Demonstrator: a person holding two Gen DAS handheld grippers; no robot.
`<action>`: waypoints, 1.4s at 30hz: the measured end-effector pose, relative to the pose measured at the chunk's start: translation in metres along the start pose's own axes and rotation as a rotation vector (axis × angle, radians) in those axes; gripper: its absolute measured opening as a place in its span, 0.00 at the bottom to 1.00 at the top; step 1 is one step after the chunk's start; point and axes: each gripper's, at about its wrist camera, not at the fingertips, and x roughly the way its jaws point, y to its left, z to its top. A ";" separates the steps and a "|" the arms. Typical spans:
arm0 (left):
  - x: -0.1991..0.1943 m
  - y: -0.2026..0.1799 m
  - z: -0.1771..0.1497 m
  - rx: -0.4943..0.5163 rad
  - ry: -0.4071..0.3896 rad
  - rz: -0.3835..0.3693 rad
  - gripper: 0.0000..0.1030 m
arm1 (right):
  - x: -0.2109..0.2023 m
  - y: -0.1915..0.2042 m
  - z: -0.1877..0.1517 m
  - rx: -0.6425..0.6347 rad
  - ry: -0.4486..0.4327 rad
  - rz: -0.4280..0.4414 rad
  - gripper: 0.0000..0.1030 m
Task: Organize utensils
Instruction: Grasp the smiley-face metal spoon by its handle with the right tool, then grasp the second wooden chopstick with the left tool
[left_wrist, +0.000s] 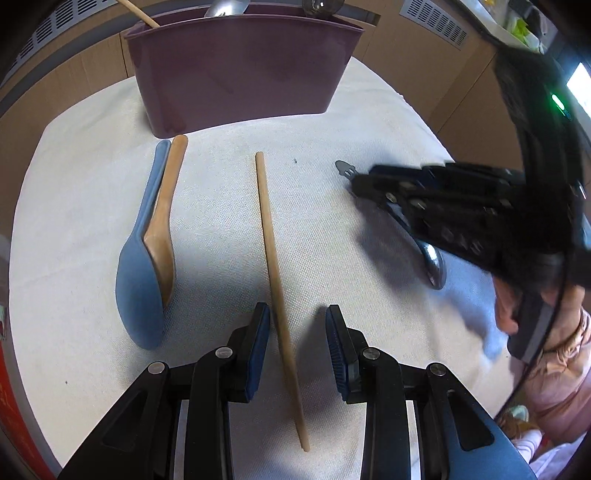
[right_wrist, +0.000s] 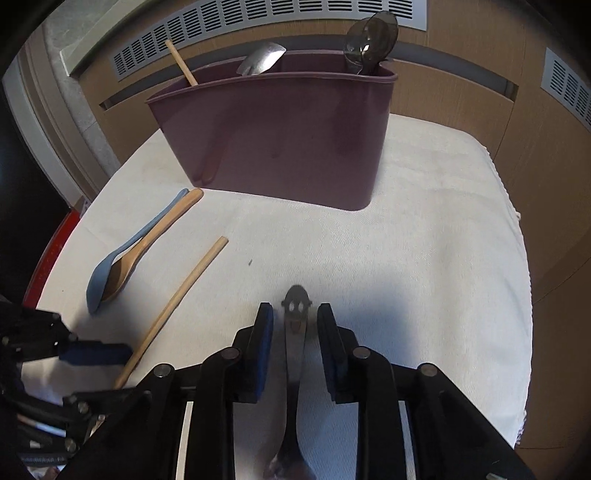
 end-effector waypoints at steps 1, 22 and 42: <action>-0.001 0.000 0.000 -0.001 -0.003 0.001 0.31 | 0.003 0.000 0.002 -0.003 0.007 0.000 0.23; -0.006 0.004 0.002 -0.034 0.002 0.008 0.31 | -0.048 -0.020 -0.054 -0.002 -0.024 -0.032 0.11; 0.020 -0.009 0.062 0.035 0.037 0.137 0.05 | -0.069 -0.036 -0.084 0.070 -0.065 0.006 0.17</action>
